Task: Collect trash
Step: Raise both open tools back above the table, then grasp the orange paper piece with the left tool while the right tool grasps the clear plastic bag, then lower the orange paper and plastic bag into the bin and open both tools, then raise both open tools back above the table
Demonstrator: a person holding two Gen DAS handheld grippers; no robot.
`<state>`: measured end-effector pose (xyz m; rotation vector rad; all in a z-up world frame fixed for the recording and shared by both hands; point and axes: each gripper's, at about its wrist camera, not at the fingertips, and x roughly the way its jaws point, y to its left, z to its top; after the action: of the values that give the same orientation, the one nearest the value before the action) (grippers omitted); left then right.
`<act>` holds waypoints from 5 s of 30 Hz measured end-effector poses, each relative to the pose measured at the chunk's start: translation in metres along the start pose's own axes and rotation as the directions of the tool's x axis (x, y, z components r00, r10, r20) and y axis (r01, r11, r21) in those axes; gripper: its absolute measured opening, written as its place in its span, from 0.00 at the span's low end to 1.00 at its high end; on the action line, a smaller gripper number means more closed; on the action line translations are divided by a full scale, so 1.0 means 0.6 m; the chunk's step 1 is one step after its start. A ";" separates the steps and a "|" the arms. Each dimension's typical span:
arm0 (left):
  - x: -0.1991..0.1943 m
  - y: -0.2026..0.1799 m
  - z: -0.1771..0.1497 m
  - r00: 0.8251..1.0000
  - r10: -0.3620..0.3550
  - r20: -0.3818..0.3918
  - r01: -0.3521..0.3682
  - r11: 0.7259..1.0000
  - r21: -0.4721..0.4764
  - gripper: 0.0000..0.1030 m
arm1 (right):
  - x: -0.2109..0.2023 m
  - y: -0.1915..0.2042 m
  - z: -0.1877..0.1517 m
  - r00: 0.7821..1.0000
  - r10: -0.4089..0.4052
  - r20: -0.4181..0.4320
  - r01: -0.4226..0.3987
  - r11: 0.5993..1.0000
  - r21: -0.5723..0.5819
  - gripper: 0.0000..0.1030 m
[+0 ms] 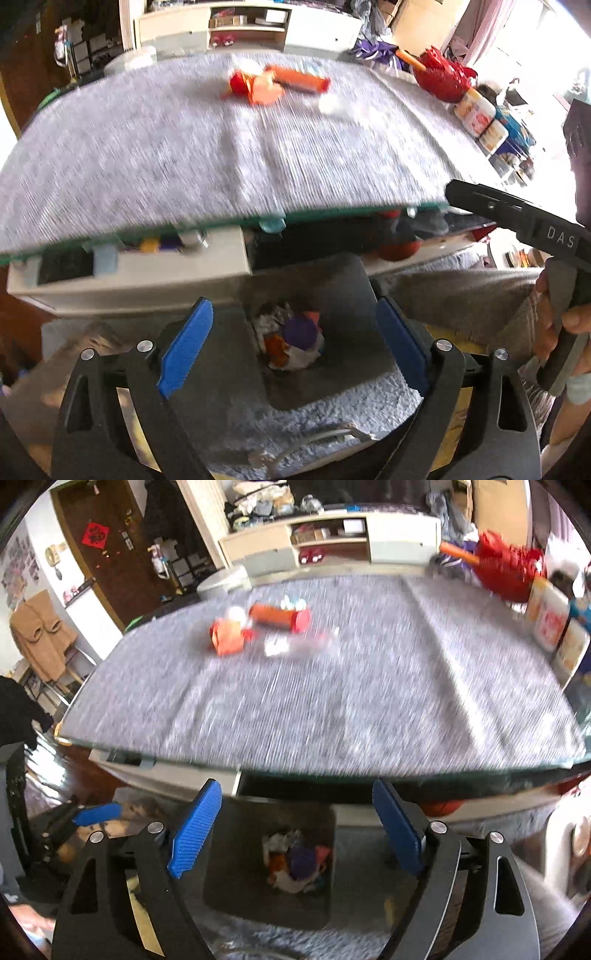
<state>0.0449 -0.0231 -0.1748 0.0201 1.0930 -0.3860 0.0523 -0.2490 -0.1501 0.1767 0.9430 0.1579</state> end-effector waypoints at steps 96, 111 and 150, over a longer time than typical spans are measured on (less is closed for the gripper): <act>-0.034 -0.025 0.044 0.991 -0.066 0.114 0.056 0.995 0.088 0.05 | -0.005 0.041 -0.036 0.999 0.040 0.019 -0.038 0.996 -0.080 0.24; 0.101 -0.003 -0.073 0.996 -0.076 -0.040 0.077 0.997 0.000 0.06 | 0.106 0.024 -0.148 0.987 0.034 -0.160 -0.035 0.999 -0.006 0.24; 0.057 0.001 -0.046 0.996 -0.061 -0.064 0.058 0.997 -0.048 0.92 | 0.042 0.001 -0.051 0.997 0.032 -0.067 -0.028 0.997 0.065 0.96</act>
<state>0.0350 -0.0268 -0.2174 -0.0412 1.1689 -0.4160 0.0421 -0.2406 -0.1872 0.2460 1.0144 0.1624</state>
